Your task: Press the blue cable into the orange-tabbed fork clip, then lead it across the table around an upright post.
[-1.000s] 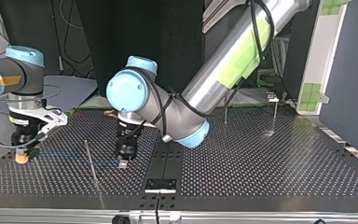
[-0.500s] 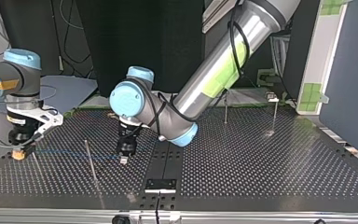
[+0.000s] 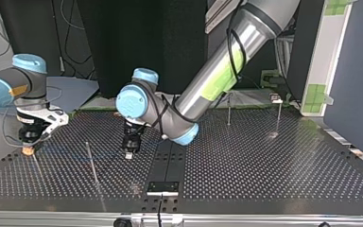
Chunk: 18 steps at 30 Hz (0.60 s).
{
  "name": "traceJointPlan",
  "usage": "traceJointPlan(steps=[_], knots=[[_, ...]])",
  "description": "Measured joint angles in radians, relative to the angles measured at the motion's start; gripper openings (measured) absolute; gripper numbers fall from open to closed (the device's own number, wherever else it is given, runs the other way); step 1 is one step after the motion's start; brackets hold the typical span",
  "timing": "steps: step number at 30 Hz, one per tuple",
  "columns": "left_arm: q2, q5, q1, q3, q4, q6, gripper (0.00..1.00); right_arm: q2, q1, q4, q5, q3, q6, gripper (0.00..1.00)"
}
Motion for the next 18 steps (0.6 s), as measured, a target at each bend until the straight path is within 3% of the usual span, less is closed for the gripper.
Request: traceJointPlan(steps=[4, 5, 6, 7, 8, 9, 10, 11, 12, 14, 18], knots=[[-0.01, 0.003, 0.001, -0.01, 0.009, 0.0, 0.0, 0.007, -0.005, -0.015, 0.001, 0.028, 0.0, 0.0], [-0.011, 0.004, 0.002, -0.011, 0.01, 0.0, 0.05, 0.009, -0.006, -0.025, 0.001, 0.039, 0.001, 0.0], [-0.012, 0.007, 0.002, -0.012, 0.01, 0.0, 0.16, 0.01, -0.008, -0.034, 0.001, 0.049, 0.002, 0.0], [-0.013, 0.009, 0.002, -0.012, 0.01, 0.001, 0.16, 0.01, -0.009, -0.042, 0.0, 0.058, 0.004, 0.0], [-0.013, 0.01, 0.002, -0.013, 0.01, 0.001, 0.43, 0.011, -0.01, -0.054, 0.0, 0.071, 0.007, 0.0], [-0.014, 0.012, 0.002, -0.013, 0.01, 0.001, 0.58, 0.012, -0.01, -0.063, -0.001, 0.08, 0.011, 0.0], [-0.014, 0.014, 0.002, -0.013, 0.01, 0.001, 0.58, 0.012, -0.011, -0.073, -0.002, 0.089, 0.014, 0.0], [-0.014, 0.016, 0.002, -0.013, 0.01, 0.002, 0.73, 0.013, -0.011, -0.084, -0.004, 0.101, 0.018, 0.0], [-0.014, 0.02, 0.002, -0.013, 0.009, 0.003, 0.95, 0.014, -0.011, -0.092, -0.006, 0.109, 0.021, 0.0], [-0.014, 0.024, 0.002, -0.014, 0.008, 0.006, 1.0, 0.019, -0.011, -0.111, -0.009, 0.128, 0.026, 0.0], [-0.014, 0.015, 0.003, -0.014, 0.005, 0.008, 1.0, 0.043, -0.007, -0.145, -0.013, 0.156, 0.03, 0.0]])
